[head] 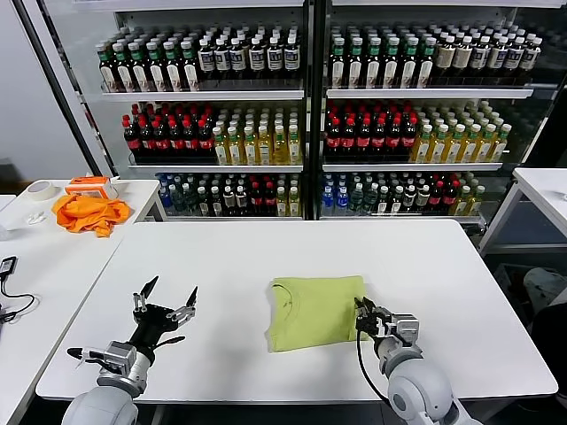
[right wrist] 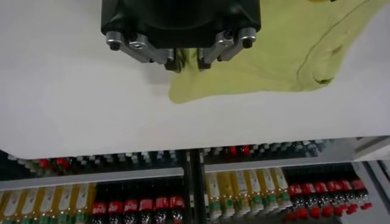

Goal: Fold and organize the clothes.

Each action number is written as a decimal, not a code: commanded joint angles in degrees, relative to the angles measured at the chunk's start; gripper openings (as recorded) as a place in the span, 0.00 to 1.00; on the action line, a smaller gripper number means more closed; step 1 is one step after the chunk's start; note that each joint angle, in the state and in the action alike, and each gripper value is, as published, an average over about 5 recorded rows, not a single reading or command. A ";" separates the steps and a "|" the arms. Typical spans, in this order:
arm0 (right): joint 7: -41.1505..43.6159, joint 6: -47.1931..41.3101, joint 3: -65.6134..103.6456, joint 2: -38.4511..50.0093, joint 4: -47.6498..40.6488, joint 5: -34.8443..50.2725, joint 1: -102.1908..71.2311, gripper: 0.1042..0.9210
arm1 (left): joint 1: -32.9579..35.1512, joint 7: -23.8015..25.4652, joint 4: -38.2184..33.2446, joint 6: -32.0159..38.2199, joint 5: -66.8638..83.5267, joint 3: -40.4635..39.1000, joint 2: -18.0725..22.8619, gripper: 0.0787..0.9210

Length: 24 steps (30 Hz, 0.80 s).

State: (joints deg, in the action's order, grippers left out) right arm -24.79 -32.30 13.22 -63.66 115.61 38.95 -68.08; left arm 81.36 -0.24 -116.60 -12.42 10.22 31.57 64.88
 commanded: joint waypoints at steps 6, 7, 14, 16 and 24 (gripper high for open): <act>6.35 0.19 11.16 4.64 4.97 -1.14 -1.22 0.45 | -0.75 0.26 0.36 1.76 -1.32 -0.66 1.11 0.88; 7.83 0.73 12.08 4.70 4.42 -3.25 -1.11 0.48 | -1.01 0.40 0.76 2.55 -1.53 -0.80 1.24 0.88; 13.97 9.23 14.94 5.33 1.18 -17.13 -1.07 0.73 | -2.33 1.18 -0.96 1.13 2.19 -2.92 1.80 0.88; 14.58 11.04 15.60 5.66 0.19 -18.67 -1.08 0.80 | -3.30 1.54 -1.51 0.50 2.23 -3.87 2.29 0.88; 16.77 18.64 17.23 2.67 -3.43 -24.83 -5.38 0.88 | -7.14 5.42 4.27 4.04 -5.84 -6.16 5.70 0.88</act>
State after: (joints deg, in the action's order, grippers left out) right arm -13.19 -24.00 26.69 -59.07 116.09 26.16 -69.84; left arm 77.74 1.73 -115.89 -10.53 9.43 27.92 67.77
